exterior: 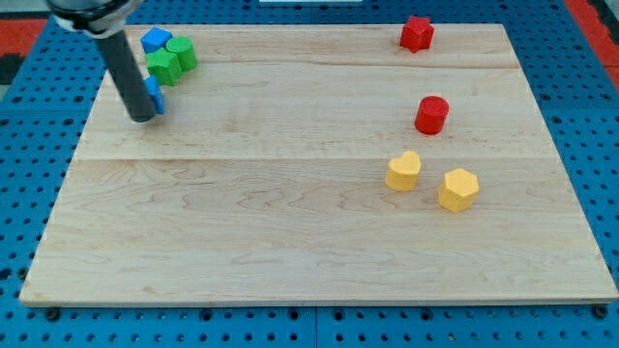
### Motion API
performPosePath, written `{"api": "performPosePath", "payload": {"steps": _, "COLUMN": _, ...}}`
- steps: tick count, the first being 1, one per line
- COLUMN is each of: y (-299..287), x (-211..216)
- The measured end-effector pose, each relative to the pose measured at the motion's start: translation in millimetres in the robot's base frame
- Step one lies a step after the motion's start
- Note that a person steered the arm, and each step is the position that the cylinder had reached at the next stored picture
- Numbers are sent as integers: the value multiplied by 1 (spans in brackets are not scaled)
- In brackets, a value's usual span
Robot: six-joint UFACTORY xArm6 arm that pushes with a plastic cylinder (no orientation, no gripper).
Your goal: Push yellow hexagon closer to red circle
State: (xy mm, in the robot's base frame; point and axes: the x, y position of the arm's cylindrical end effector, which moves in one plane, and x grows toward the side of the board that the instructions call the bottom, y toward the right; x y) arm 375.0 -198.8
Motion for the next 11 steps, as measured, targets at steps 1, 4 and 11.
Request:
{"api": "performPosePath", "payload": {"steps": 1, "y": 1, "x": -40}}
{"api": "performPosePath", "payload": {"steps": 4, "y": 220, "x": 148}}
{"api": "performPosePath", "payload": {"steps": 11, "y": 334, "x": 152}}
